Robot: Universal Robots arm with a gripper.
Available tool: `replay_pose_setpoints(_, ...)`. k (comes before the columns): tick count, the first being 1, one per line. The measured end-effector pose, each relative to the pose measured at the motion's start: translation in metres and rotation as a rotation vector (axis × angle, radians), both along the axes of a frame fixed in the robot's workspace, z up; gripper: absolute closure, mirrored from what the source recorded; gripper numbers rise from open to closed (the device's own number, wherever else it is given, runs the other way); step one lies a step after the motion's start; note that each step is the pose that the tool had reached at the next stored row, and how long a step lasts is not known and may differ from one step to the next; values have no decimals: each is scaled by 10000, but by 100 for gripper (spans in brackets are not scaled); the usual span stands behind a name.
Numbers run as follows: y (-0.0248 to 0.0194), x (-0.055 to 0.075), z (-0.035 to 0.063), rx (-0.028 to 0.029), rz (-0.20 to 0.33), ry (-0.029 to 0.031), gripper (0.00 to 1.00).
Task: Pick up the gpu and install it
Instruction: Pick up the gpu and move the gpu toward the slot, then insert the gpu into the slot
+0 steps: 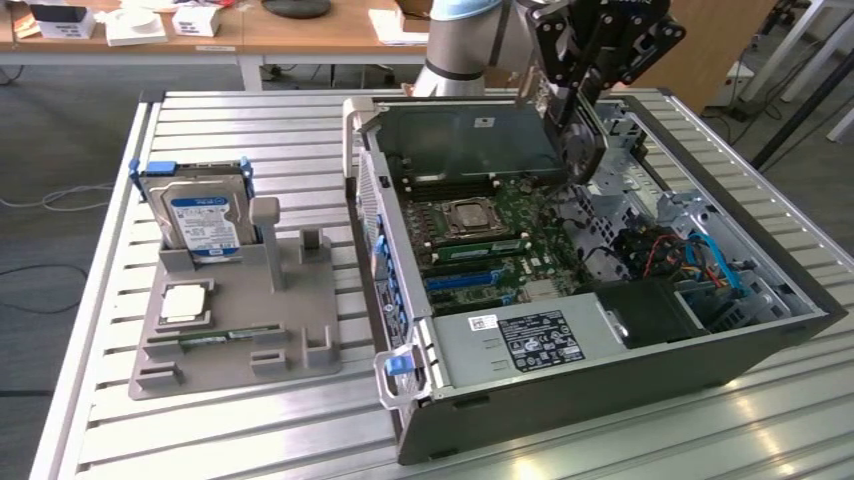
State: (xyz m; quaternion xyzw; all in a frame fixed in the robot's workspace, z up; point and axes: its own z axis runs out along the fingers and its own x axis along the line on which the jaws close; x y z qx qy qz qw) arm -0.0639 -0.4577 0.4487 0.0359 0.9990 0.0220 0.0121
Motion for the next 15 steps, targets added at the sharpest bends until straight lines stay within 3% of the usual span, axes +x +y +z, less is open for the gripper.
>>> replay_pose_setpoints(4, -2, 83, 0, -1, 2, 38, 73)
replay_pose_setpoints(15, -1, 83, 0, -1, 1, 38, 73)
